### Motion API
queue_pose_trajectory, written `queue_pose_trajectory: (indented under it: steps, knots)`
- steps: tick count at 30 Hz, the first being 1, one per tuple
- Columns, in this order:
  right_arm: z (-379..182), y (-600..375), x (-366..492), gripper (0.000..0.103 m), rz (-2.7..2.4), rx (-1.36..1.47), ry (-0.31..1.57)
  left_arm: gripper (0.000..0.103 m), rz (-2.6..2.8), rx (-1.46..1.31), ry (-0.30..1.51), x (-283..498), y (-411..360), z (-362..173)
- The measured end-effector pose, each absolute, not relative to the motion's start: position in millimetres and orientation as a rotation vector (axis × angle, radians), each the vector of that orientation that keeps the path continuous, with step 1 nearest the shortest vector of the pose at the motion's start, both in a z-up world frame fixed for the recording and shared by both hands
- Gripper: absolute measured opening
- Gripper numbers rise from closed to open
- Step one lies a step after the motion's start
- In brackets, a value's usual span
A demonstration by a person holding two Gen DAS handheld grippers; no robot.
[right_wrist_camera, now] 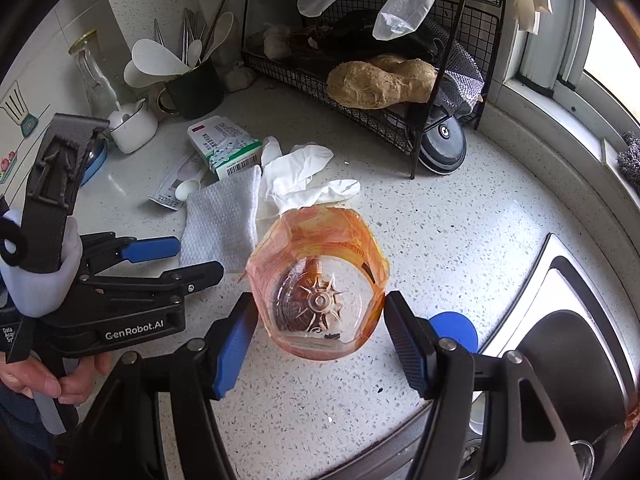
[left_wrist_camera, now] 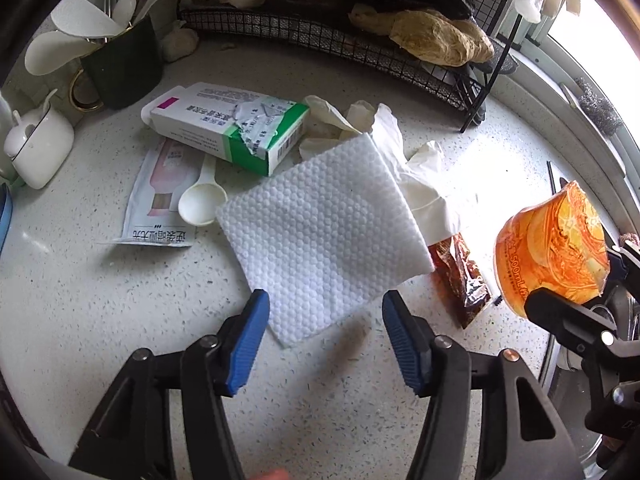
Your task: Collect trash
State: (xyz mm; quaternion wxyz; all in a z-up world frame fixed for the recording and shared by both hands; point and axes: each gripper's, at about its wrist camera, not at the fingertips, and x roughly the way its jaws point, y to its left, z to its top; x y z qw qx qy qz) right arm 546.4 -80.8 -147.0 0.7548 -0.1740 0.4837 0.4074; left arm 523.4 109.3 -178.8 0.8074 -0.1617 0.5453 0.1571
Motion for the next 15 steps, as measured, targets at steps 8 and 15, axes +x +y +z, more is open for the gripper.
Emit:
queue_pose_trajectory:
  steps: [8, 15]
  knots:
    - [-152, -79, 556, 0.063, 0.893, -0.349, 1.075, 0.067, 0.332, -0.287, 1.186, 550, 115, -186]
    - [-153, -80, 564, 0.063, 0.89, -0.316, 1.088, 0.092, 0.326, -0.263, 1.245, 567, 114, -194]
